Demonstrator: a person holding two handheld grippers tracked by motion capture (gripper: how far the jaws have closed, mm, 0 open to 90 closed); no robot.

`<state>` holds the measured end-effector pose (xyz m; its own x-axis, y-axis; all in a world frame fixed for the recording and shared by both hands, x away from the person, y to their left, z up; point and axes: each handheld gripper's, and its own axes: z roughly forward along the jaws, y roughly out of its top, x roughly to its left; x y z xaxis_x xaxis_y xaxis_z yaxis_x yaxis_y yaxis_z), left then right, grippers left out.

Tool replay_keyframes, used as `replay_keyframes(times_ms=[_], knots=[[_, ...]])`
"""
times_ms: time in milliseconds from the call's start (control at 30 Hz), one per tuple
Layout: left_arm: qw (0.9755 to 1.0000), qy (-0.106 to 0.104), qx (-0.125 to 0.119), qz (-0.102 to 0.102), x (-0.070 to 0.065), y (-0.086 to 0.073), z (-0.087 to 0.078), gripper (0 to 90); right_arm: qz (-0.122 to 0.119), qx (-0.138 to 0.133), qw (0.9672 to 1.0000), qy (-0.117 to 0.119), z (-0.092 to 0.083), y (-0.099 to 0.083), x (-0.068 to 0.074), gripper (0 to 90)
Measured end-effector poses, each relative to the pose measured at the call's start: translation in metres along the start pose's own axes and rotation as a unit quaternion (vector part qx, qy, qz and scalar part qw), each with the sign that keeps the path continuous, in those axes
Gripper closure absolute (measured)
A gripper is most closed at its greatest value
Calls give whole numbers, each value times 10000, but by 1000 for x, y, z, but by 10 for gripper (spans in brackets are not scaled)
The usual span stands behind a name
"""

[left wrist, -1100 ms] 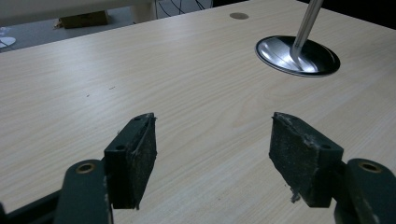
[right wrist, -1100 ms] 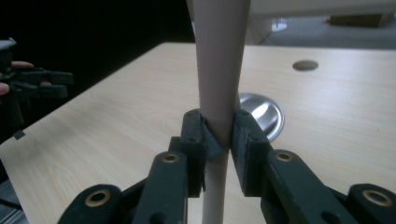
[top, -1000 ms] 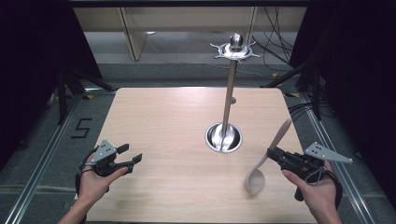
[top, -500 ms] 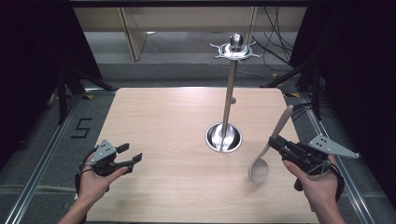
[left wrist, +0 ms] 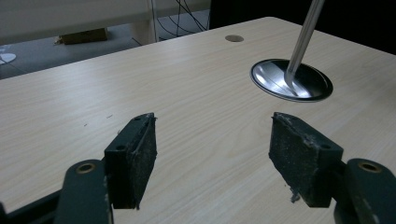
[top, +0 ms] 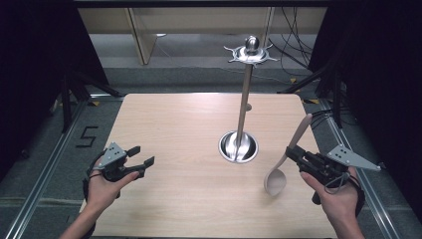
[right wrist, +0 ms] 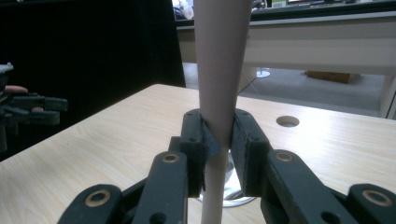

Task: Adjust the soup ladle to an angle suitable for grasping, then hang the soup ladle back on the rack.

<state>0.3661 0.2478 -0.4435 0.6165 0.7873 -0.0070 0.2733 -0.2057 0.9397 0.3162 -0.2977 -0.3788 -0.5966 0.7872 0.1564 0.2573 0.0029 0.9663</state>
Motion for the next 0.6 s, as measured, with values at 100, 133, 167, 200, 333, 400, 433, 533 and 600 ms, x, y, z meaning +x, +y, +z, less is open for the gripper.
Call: replay_keyframes(times_ms=[100,133,167,200,333,400,433,533,600], knots=[[10000,4,-16,-4,-2,6,2,315,-40,29,10000,-77,1,-4,2,763],[10000,-10,-75,7,-3,9,3,315,90,69,9999,-76,1,-5,5,763],[9999,-39,-127,-68,-4,12,4,315,87,75,9999,-85,1,-5,6,763],[9999,-50,-162,-35,-5,15,4,315,83,104,9999,-67,2,-5,7,763],[9994,-204,-271,-68,-17,30,7,315,-155,119,9997,-128,7,-2,11,763],[9989,-309,-345,-17,-23,39,10,317,-91,181,9997,-159,11,-1,16,763],[9989,-332,-335,0,-27,44,11,318,-131,224,9996,-96,13,0,17,763],[9978,-526,-396,63,-40,57,20,322,-346,268,9990,-110,22,2,20,763],[9967,-688,-425,103,-49,64,26,325,-435,302,9985,-104,26,3,23,763]])
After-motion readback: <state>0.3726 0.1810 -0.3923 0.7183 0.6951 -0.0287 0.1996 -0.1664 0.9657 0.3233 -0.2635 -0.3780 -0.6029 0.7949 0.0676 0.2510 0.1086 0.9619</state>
